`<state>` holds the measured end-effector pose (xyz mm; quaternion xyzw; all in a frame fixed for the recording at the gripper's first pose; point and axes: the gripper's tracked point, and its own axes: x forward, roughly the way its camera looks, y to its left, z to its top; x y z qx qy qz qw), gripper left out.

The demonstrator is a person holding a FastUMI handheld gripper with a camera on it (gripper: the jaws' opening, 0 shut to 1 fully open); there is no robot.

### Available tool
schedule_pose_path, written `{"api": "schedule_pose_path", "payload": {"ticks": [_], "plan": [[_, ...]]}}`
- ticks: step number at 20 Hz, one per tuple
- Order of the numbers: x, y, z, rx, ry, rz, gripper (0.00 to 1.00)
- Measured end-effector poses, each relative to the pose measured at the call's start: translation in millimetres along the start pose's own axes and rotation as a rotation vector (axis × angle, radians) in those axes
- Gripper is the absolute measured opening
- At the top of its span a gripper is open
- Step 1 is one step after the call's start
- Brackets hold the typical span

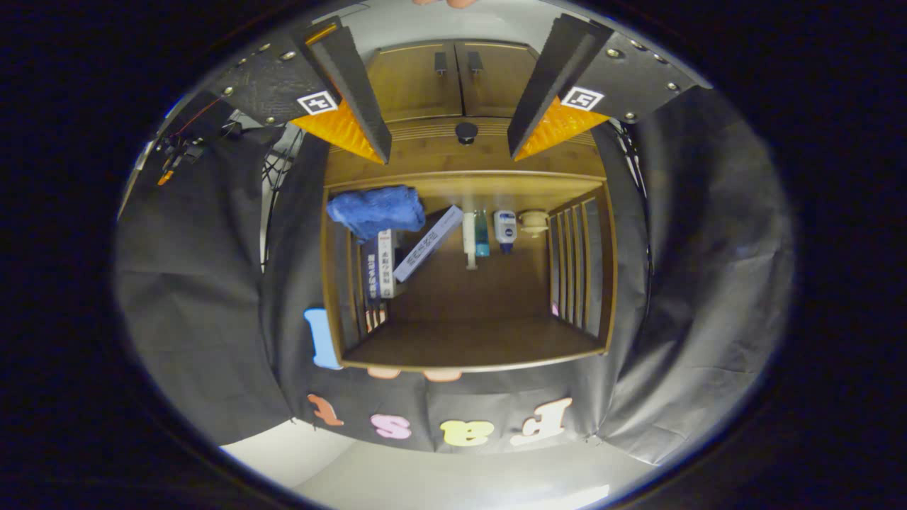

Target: Pull open the drawer, take out the items inside it, and place them on the countertop above the cabinet.

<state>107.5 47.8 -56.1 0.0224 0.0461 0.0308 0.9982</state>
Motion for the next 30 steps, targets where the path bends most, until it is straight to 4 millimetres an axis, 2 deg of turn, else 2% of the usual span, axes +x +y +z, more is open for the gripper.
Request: {"api": "schedule_pose_path", "payload": {"ticks": [3,6,10,13,15,17,20,23,24,27,28,30], "plan": [[44.1,4.5,-36.1,-0.028,0.075,-0.027,0.99],[84.7,19.2,-65.8,0.013,0.103,0.011,0.98],[134.6,18.6,-98.6,0.092,0.127,-0.013,0.96],[162.3,17.2,-127.0,0.083,0.188,-0.037,0.91],[176.3,21.2,-138.8,0.050,0.223,-0.029,0.83],[187.0,24.9,-145.9,0.038,0.252,-0.013,0.80],[189.1,28.4,-144.2,0.008,0.258,-0.009,0.46],[187.4,29.7,-146.0,-0.004,0.287,-0.023,0.41],[187.4,29.0,-146.6,-0.020,0.296,-0.027,0.34],[183.1,28.2,-147.2,-0.042,0.329,-0.035,0.34],[179.3,28.6,-146.7,-0.038,0.331,-0.035,0.34],[158.2,29.1,-146.1,-0.030,0.336,-0.038,0.34]]}}
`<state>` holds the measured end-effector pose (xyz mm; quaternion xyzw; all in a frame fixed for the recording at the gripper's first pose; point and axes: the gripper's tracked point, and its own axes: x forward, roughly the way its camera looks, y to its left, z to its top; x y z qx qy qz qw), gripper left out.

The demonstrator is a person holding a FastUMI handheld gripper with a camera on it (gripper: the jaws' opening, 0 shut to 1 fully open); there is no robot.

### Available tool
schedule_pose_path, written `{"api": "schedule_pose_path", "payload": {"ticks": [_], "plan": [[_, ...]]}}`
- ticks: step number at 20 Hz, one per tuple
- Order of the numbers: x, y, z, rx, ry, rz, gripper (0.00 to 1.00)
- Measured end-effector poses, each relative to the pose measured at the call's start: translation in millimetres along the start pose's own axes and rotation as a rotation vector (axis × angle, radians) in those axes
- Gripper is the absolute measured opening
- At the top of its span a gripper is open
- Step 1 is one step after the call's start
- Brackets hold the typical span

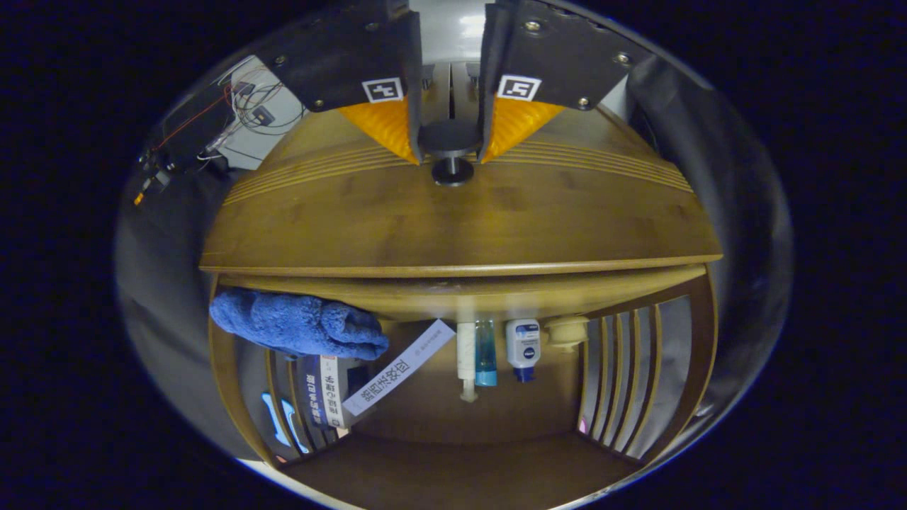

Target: Pull open the drawer, take out the items inside it, and place them on the countertop above the cabinet.

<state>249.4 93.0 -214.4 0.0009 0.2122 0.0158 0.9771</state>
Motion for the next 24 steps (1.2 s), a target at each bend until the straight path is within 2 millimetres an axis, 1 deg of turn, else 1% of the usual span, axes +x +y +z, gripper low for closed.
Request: {"api": "schedule_pose_path", "payload": {"ticks": [3,6,7,8,12,15,17,21,22,23,24], "plan": [[-25.0,-3.0,-8.3,-0.012,0.012,-0.011,0.34],[-55.4,-4.8,-16.0,-0.002,-0.005,-0.009,0.34],[-61.1,-7.3,-22.9,-0.014,0.010,-0.006,0.34],[-68.2,-8.3,-21.8,-0.011,0.005,-0.002,0.22],[-90.8,-10.5,-31.2,-0.015,0.030,-0.027,0.22],[-112.2,-12.2,-40.0,0.012,0.044,-0.046,0.22],[-119.9,-12.3,-45.8,0.008,0.064,-0.060,0.22],[-120.3,-11.5,-47.1,0.023,0.074,-0.060,0.22],[-123.2,-6.7,-47.0,0.024,0.075,-0.044,0.37],[-130.6,-3.9,-46.1,0.017,0.071,-0.039,0.44],[-138.8,-1.1,-38.0,0.009,0.054,-0.038,0.50]]}}
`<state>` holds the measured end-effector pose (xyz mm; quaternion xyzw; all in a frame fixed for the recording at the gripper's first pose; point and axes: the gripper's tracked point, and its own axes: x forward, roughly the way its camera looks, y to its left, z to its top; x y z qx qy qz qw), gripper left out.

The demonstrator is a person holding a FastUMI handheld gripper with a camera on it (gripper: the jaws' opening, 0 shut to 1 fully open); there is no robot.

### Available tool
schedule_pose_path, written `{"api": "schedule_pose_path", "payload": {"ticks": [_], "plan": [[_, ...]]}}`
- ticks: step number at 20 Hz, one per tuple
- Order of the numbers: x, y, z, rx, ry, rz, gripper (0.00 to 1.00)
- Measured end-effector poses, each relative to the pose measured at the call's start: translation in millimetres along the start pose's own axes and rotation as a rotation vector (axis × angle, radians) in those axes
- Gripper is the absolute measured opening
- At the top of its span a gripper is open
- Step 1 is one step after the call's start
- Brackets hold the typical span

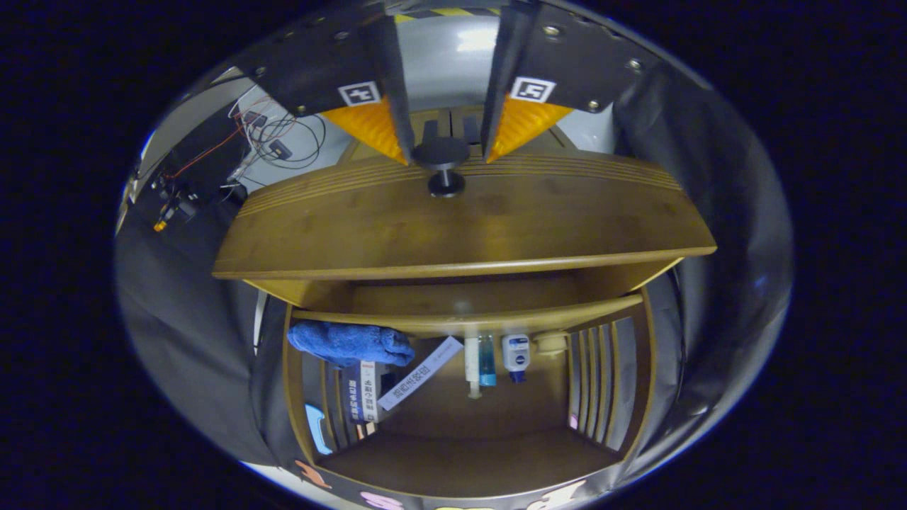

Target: Pull open the drawer, take out the items inside it, and place them on the countertop above the cabinet.

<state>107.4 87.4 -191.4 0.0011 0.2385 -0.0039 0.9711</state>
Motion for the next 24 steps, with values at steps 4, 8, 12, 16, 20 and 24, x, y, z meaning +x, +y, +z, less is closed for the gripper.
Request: {"api": "schedule_pose_path", "payload": {"ticks": [4,8,12,16,20,24], "plan": [[-20.9,12.2,73.4,-0.002,-0.154,-0.007,0.58],[2.4,9.7,122.8,0.005,-0.126,-0.063,0.57],[64.8,4.5,124.2,0.077,0.072,-0.090,0.62],[102.7,-3.7,106.8,0.060,0.293,-0.136,0.69],[126.0,-9.1,74.7,0.025,0.531,-0.177,0.69],[138.1,-7.1,44.7,0.025,0.712,-0.192,0.68]]}}
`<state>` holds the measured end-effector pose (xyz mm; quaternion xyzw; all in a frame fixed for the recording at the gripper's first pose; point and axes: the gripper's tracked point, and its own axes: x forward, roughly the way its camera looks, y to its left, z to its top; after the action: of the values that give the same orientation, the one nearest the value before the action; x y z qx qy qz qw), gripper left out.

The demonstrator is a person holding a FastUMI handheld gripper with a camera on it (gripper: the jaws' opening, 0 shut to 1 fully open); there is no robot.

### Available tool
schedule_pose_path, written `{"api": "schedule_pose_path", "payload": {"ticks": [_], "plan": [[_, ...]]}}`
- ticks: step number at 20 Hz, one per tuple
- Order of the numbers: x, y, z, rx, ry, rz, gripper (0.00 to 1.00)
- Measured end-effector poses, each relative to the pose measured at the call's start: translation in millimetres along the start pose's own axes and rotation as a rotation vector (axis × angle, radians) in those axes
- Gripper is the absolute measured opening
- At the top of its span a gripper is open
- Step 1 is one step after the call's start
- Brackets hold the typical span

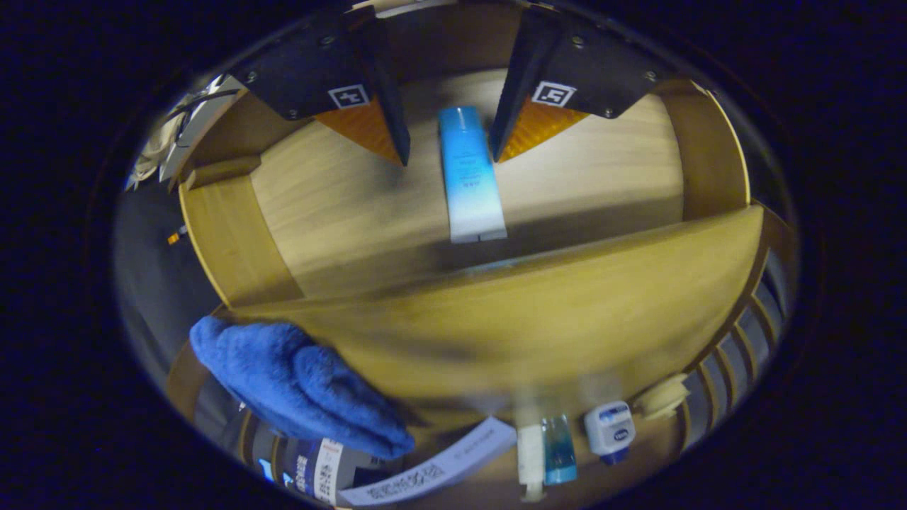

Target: Pull open the drawer, take out the items inside it, and place them on the countertop above the cabinet.

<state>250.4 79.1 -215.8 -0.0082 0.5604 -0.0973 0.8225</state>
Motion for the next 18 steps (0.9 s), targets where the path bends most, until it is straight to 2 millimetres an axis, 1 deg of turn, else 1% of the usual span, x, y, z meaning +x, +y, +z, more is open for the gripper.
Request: {"api": "schedule_pose_path", "payload": {"ticks": [2,3,4,5,6,7,8,9,10,11,12,13,15,16,18], "plan": [[13.0,3.8,-10.1,-0.017,0.070,0.003,0.68],[13.6,5.1,-11.0,-0.022,0.085,0.017,0.68],[15.9,5.8,-2.4,-0.012,0.071,0.015,0.68],[18.1,6.2,-9.5,-0.001,0.086,0.018,0.68],[13.6,3.9,-9.1,0.010,0.097,0.020,0.67],[18.5,6.6,-10.6,0.026,0.098,0.042,0.60],[12.8,11.0,-8.6,0.027,0.103,0.059,0.53],[23.1,11.2,-9.8,0.027,0.090,0.054,0.46],[20.0,12.0,-9.9,0.033,0.091,0.051,0.40],[16.7,10.5,-7.4,0.014,0.075,0.041,0.40],[14.1,6.0,-10.9,-0.012,0.081,0.016,0.32],[10.4,3.6,-13.0,-0.031,0.069,-0.002,0.32],[0.0,5.4,-11.0,-0.027,0.022,0.003,0.32],[-8.3,6.5,-6.8,-0.016,-0.012,0.005,0.32],[-32.8,2.3,1.1,-0.009,-0.081,-0.012,0.32]]}}
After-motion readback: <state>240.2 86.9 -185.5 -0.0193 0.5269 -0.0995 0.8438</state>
